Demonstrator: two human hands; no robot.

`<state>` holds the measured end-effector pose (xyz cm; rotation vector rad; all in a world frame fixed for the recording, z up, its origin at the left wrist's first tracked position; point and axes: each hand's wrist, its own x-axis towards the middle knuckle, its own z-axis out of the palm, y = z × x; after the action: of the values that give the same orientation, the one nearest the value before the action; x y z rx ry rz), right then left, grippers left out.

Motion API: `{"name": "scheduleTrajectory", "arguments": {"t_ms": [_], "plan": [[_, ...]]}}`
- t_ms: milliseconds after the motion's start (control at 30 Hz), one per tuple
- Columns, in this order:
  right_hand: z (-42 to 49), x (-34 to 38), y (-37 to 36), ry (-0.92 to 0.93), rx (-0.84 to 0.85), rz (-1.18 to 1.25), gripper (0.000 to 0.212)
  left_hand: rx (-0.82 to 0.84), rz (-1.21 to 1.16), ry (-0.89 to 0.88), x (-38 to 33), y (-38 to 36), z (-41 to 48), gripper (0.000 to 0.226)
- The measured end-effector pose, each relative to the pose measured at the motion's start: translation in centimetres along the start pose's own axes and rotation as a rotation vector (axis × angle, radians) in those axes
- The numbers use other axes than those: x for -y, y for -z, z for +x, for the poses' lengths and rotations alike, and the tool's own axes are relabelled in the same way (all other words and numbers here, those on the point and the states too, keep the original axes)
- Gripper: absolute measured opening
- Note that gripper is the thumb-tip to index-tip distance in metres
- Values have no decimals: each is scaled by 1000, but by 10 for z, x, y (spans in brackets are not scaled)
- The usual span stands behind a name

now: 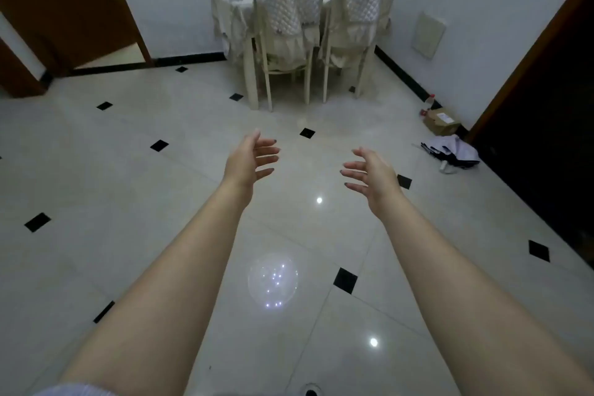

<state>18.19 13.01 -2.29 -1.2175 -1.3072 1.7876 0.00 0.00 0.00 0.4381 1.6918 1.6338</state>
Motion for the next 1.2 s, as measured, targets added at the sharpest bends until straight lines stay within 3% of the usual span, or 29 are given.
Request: {"name": "scheduleTrajectory", "arguments": {"t_ms": [167,500,1200], "plan": [[13,-17,9,-19,11,-26,14,-29,-44,46,22,-5,6,38],[60,-35,-4,-57,20,-62,23,-93,-60,92,38,1,49,34],[266,6,-128,-62,-33,-88,13,-65,-8,112,-21,34,283,34]]}}
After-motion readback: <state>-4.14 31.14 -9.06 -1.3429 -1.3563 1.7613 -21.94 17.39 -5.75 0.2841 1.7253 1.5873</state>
